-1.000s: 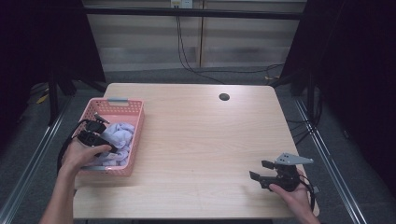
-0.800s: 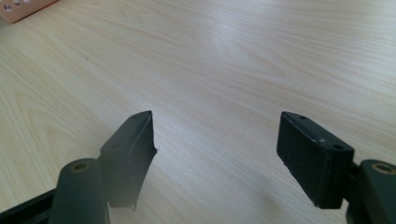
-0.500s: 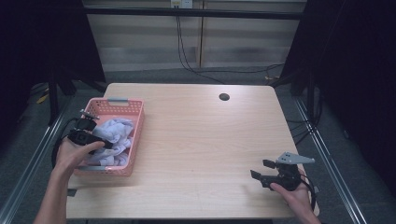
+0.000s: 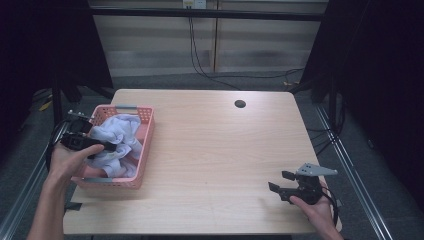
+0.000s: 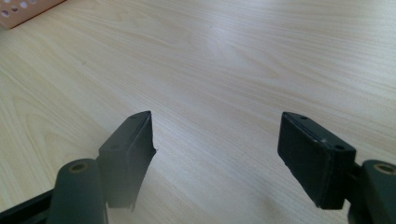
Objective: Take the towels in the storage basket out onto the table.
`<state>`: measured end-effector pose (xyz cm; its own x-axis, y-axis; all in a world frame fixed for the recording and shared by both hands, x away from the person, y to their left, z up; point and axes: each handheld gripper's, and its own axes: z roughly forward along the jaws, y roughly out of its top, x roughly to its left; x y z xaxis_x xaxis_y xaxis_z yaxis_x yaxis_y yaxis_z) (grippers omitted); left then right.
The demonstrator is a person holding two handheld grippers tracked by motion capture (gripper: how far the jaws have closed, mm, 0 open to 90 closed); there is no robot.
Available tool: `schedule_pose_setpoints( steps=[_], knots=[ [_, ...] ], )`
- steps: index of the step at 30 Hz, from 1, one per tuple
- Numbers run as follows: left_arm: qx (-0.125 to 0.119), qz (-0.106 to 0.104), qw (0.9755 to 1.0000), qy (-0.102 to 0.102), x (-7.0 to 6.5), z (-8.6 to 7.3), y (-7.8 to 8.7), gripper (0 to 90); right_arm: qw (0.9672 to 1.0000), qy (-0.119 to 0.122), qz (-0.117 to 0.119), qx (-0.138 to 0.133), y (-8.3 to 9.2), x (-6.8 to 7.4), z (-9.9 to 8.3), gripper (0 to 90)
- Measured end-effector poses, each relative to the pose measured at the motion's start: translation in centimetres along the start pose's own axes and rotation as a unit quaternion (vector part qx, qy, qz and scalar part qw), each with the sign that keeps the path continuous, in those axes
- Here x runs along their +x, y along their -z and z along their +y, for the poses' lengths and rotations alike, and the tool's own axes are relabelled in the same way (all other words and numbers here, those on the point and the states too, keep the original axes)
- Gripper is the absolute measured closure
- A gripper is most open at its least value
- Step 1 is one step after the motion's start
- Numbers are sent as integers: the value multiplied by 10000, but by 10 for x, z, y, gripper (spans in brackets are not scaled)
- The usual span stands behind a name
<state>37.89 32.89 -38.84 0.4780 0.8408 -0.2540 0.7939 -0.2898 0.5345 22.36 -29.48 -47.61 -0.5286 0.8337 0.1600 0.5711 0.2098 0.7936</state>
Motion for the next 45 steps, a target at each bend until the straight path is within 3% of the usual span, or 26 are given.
schedule_pose_setpoints(
  steps=[6,9,11,20,23,28,29,35,39,45],
  knots=[
    [-209,-22,9998,23,1,1,10,512,10000,-8,-14,-15,1,0,0,270],
    [-378,-222,9990,44,5,0,17,510,10000,3,-9,-19,1,0,0,263],
    [-389,-242,9990,-5,6,0,19,509,10000,-17,-14,-6,1,0,0,261],
    [-587,-226,9979,129,6,5,35,509,10000,36,27,-52,0,0,0,250],
    [-722,-221,9971,66,4,8,39,508,10000,34,39,-60,0,0,1,247],
    [-700,-247,9972,-30,-1,14,43,508,10000,21,45,-60,1,0,1,244],
    [-755,-165,9970,-34,-3,15,46,508,9999,16,88,-87,1,0,1,237],
    [-902,-185,9957,2,-2,19,53,506,9997,66,165,-158,3,2,1,223],
    [-990,-39,9951,-6,-4,23,61,503,9997,58,157,-156,2,1,1,220],
    [-1191,-98,9928,-56,-8,27,70,503,9998,65,158,-138,2,1,1,212]
  ],
)
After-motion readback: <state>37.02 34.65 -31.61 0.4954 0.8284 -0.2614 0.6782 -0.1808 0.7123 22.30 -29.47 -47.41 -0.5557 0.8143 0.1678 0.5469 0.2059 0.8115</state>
